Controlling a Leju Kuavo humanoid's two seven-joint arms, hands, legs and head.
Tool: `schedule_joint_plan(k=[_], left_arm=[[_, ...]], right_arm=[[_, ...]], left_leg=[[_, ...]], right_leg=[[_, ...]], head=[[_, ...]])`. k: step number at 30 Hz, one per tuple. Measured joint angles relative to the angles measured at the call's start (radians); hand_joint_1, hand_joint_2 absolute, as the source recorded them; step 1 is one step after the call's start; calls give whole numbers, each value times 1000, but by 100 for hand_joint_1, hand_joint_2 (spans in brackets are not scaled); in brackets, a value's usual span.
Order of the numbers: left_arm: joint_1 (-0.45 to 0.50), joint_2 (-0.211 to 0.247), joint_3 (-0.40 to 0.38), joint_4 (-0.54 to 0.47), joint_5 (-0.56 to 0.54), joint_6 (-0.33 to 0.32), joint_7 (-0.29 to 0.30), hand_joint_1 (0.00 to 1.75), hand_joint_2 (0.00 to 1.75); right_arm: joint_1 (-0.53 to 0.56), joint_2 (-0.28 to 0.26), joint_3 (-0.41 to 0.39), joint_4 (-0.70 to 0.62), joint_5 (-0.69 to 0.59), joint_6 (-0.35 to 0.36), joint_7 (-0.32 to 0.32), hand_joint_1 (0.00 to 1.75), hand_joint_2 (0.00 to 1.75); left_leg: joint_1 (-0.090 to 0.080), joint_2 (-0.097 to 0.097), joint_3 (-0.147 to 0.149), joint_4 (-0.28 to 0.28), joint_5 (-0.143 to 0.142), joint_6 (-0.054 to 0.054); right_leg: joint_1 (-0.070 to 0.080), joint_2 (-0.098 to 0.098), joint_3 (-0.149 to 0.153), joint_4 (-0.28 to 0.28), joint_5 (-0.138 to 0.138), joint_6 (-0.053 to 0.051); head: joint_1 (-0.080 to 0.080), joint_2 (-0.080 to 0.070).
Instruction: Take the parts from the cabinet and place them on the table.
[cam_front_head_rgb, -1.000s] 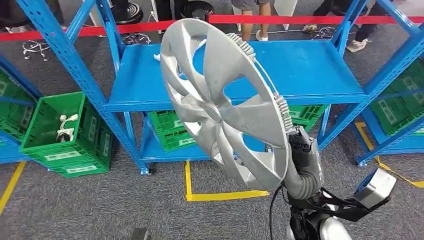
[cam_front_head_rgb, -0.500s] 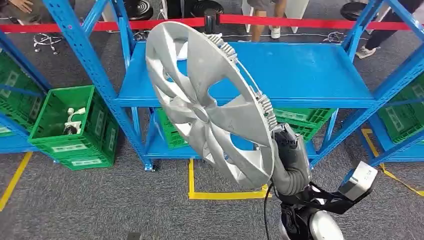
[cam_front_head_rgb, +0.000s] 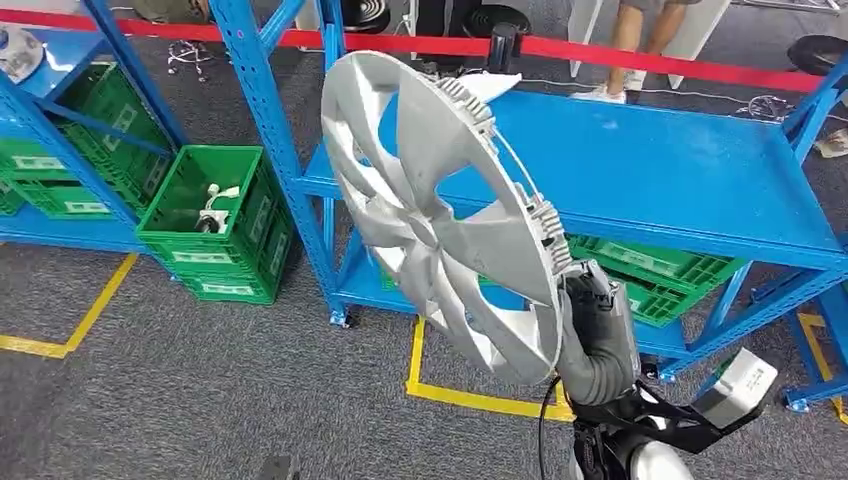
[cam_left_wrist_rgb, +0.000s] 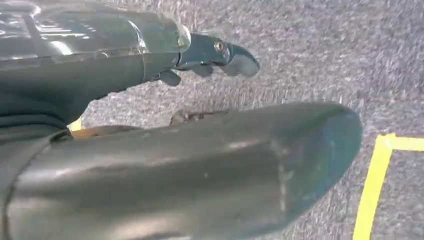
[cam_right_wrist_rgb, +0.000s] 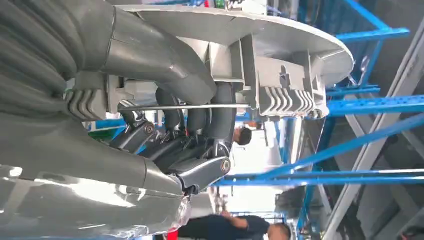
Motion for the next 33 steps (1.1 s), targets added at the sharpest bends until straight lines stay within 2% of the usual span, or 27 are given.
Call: schedule_joint_plan(k=[1,2,3,5,6,7,8,9,10,11,12,14,15,16,17,18,20,21,22,23,25,26,27,30,31,32,33], left_arm=[[0,0,0,0,0,0,0,0,0],[0,0,0,0,0,0,0,0,0],[-2,1,0,0,0,1,0,0,0],[-3,1,0,0,0,3,-4,0,0],[-2,1,0,0,2,3,-6,0,0],[-2,1,0,0,3,5,-9,0,0],[-2,1,0,0,6,6,-10,0,0],[-2,2,0,0,9,7,-11,0,0],[-2,2,0,0,9,8,-11,0,0],[-4,2,0,0,9,7,-11,0,0],[-5,2,0,0,10,7,-11,0,0],[-5,2,0,0,10,7,-9,0,0],[-4,2,0,0,10,7,-9,0,0],[-5,2,0,0,10,7,-9,0,0],[-6,2,0,0,10,7,-9,0,0],[-6,2,0,0,10,7,-10,0,0],[-7,2,0,0,10,7,-10,0,0],[-6,3,0,0,10,7,-10,0,0],[-5,3,0,0,9,6,-10,0,0],[-5,5,0,1,9,5,-10,0,0],[-5,7,0,0,6,5,-9,0,0],[-5,7,0,0,5,5,-9,0,0],[-7,6,0,0,4,3,-9,0,0],[-4,7,-2,0,0,1,-8,0,0],[-4,8,-3,1,0,1,-7,0,0],[-4,8,-5,1,-1,1,-7,0,0],[-5,10,-8,1,-1,1,-7,0,0]], right_arm=[[-1,0,0,0,3,-1,0,175,175],[0,1,0,0,4,-1,0,175,175],[0,3,0,0,8,-3,1,175,175],[-1,3,0,1,43,-23,15,175,175],[-1,3,0,3,67,-36,28,175,175],[-2,3,0,6,92,-50,41,175,175],[-5,3,0,8,119,-66,56,175,175],[-11,3,0,11,142,-77,67,175,175],[-17,3,-1,14,159,-84,74,175,175],[-21,3,-1,15,171,-90,77,175,175],[-22,3,-2,16,178,-92,79,175,175],[-25,5,-1,18,191,-94,82,175,175],[-27,6,0,21,194,-95,82,175,175],[-28,6,0,22,198,-97,82,175,175],[-28,6,0,22,203,-98,83,175,175],[-28,6,0,22,204,-99,83,175,175],[-24,6,0,23,209,-102,82,175,175],[-19,8,0,26,212,-105,81,175,175],[-13,10,0,29,214,-106,79,175,175],[-9,10,0,31,216,-108,78,175,175],[-1,11,0,30,220,-109,71,175,175],[1,11,0,30,223,-110,69,175,175],[3,11,0,30,224,-110,68,175,175],[4,13,0,30,225,-111,67,175,175],[5,15,0,29,226,-110,67,175,175],[5,18,0,30,227,-110,67,175,175],[6,22,-1,29,228,-111,65,175,175]], left_leg=[[1,19,-4,10,-11,-2],[-6,71,-16,38,-38,-6],[-2,83,-46,102,-80,-8],[1,85,-112,257,-151,-13],[1,86,-128,295,-158,-15],[1,86,-122,287,-145,-16],[1,90,-91,234,-110,-15],[1,101,-43,151,-67,-14],[1,120,6,66,-32,-11],[-6,167,32,17,-45,-9],[-9,165,32,6,-41,1],[-12,146,25,9,-39,8],[-13,133,22,8,-36,14],[-8,124,23,4,-31,22],[-5,113,21,4,-29,26],[-4,104,19,4,-27,30],[-5,82,17,4,-25,34],[-6,71,17,4,-24,35],[-6,59,18,4,-24,35],[-7,48,19,5,-24,35],[-9,29,23,4,-24,35],[-8,24,22,3,-24,34],[-13,17,15,8,-23,28],[-3,5,4,3,-13,10],[-9,8,2,1,-14,4],[-11,66,-6,17,-33,0],[-9,83,-25,58,-64,-6]], right_leg=[[-8,-11,3,-14,10,-10],[-5,-16,6,-18,12,-14],[-3,-25,4,-18,13,-20],[-1,-44,3,-17,13,-20],[0,-52,3,-17,13,-20],[0,-62,3,-16,12,-20],[0,-71,3,-14,11,-18],[0,-78,3,-11,9,-14],[0,-83,3,-6,5,-9],[3,-88,3,-2,1,-3],[9,-93,-1,7,-3,3],[8,-111,2,3,-1,8],[7,-121,3,2,-2,13],[6,-117,1,4,-10,21],[3,-79,-7,27,-34,29],[1,-52,-30,83,-71,31],[0,-37,-102,249,-147,33],[0,-35,-129,306,-159,33],[0,-35,-132,311,-144,30],[0,-33,-119,275,-110,26],[0,-20,-51,115,-13,12],[2,6,-25,41,14,1],[1,23,-17,28,10,-6],[9,4,-13,7,2,-16],[1,-7,-8,-10,12,-17],[-1,-15,-2,-22,18,-18],[-1,-19,-3,-24,20,-23]], head=[[-2,0],[-8,0],[-22,0],[-34,0],[-40,0],[-45,0],[-50,0],[-52,0],[-55,0],[-58,0],[-61,0],[-48,0],[-50,0],[-51,0],[-45,0],[-36,0],[-24,0],[-21,0],[-18,0],[-13,0],[-3,0],[2,0],[-3,0],[5,0],[5,0],[0,0],[-10,0]])
